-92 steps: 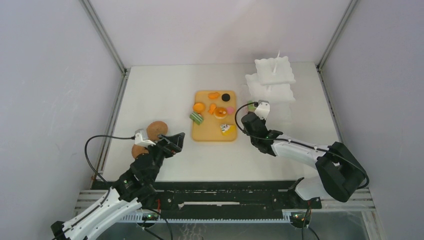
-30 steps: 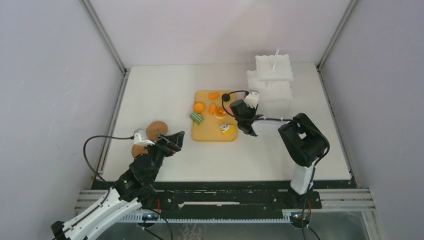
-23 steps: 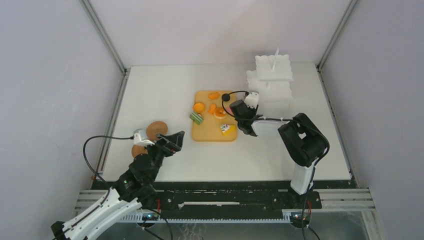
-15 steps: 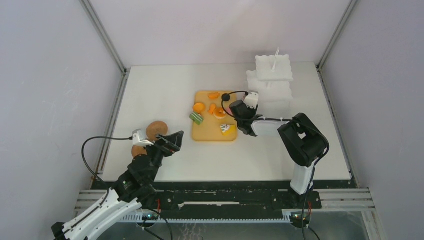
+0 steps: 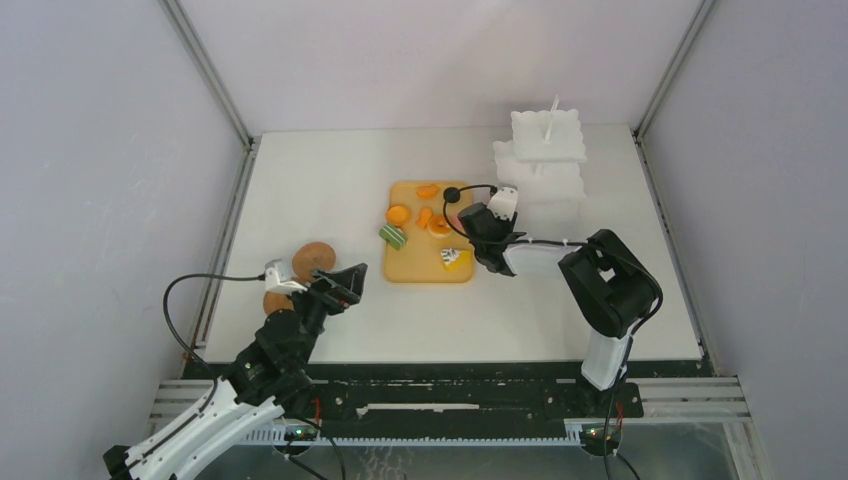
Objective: Serve the afternoon tea
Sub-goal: Place the clamp on the desert table.
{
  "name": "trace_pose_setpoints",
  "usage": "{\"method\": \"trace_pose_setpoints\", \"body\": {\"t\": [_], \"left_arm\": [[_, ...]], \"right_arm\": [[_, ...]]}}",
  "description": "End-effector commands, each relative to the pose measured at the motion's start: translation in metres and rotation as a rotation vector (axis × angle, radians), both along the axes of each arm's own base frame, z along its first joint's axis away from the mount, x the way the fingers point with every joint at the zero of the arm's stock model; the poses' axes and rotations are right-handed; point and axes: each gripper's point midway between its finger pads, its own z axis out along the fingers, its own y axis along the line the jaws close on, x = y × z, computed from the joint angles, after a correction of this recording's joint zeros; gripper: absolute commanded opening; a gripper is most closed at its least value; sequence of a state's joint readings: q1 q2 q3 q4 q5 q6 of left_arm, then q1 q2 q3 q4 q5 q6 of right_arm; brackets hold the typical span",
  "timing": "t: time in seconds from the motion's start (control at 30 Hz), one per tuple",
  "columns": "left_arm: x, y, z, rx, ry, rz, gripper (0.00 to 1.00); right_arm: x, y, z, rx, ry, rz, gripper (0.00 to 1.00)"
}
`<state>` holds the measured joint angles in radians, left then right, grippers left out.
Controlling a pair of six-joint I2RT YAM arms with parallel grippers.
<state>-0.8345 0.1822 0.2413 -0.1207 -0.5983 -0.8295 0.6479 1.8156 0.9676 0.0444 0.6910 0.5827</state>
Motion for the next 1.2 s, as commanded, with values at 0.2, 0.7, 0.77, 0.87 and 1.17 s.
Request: {"method": "trace_pose_setpoints", "body": {"t": [0.2, 0.7, 0.77, 0.87, 1.17], "left_arm": [[0.000, 0.004, 0.009, -0.008, -0.019, 0.012, 0.98], [-0.001, 0.008, 0.005, -0.002, -0.012, 0.024, 0.98], [-0.001, 0.008, 0.005, -0.001, -0.012, 0.023, 0.98], [-0.002, 0.008, 0.004, 0.002, -0.009, 0.022, 0.98], [-0.005, 0.011, 0.006, -0.013, -0.013, 0.020, 0.98]], "right_arm": [[-0.003, 0.004, 0.018, 0.028, -0.046, -0.012, 0.54], [-0.002, 0.005, 0.000, 0.040, -0.011, -0.016, 0.46], [-0.003, 0.006, 0.003, 0.043, -0.015, -0.016, 0.43], [-0.005, 0.009, 0.005, 0.046, -0.021, -0.013, 0.41], [-0.015, 0.016, 0.013, 0.043, -0.033, -0.011, 0.42]]}}
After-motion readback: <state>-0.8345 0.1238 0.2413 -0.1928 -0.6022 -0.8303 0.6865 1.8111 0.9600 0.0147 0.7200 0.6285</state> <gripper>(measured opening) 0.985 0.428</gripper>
